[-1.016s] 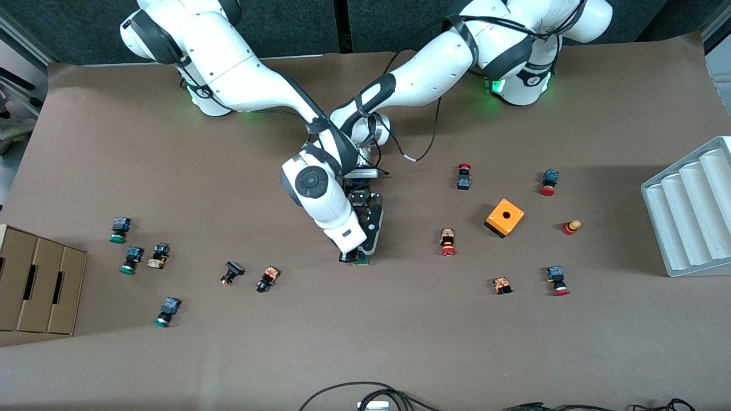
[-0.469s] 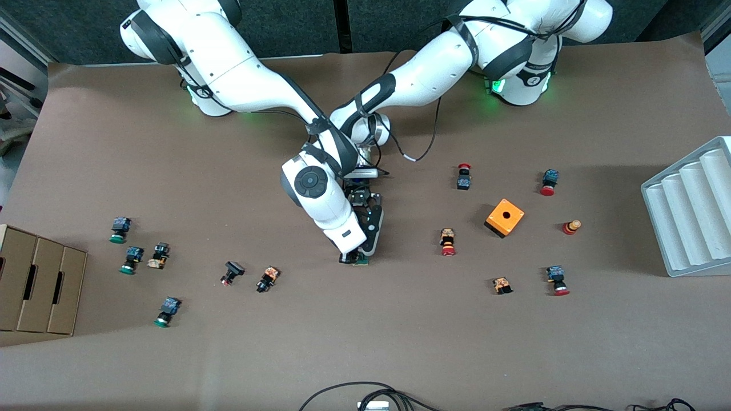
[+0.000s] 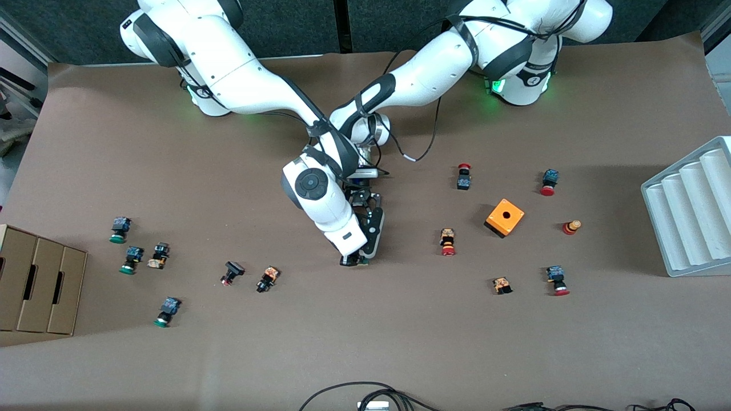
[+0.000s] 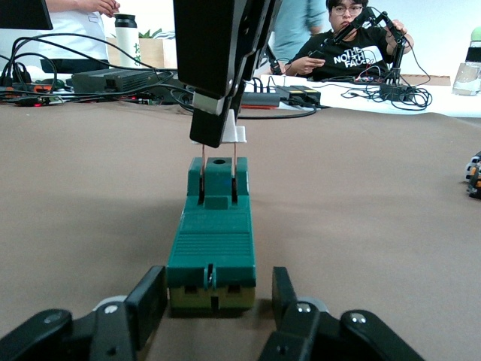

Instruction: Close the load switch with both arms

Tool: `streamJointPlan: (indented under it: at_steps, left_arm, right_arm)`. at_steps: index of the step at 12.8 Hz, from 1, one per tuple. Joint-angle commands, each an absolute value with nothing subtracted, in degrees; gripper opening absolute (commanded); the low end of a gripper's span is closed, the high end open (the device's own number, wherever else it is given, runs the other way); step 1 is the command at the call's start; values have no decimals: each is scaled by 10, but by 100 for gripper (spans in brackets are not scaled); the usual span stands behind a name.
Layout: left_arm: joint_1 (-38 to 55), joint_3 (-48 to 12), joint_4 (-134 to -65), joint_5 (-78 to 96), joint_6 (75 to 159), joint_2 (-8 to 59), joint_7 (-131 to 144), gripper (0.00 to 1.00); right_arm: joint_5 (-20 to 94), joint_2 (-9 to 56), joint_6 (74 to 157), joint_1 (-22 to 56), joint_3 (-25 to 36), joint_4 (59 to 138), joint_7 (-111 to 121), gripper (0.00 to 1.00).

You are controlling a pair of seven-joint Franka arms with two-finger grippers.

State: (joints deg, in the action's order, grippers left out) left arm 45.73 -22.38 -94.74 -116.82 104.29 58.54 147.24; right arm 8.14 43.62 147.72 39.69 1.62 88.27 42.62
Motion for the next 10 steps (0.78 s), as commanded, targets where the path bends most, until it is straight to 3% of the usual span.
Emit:
streamJointPlan:
  at_steps: [1,10]
  left_arm:
    - [465,-218,-931,-1175,1039,603,1484,64]
    - [465,-218,-931,-1175,1039,603,1484,64]
  right_arm:
    - [81,461,1498,394,15,860,426,37]
    - [79,468,1501,392,21,854,430,37]
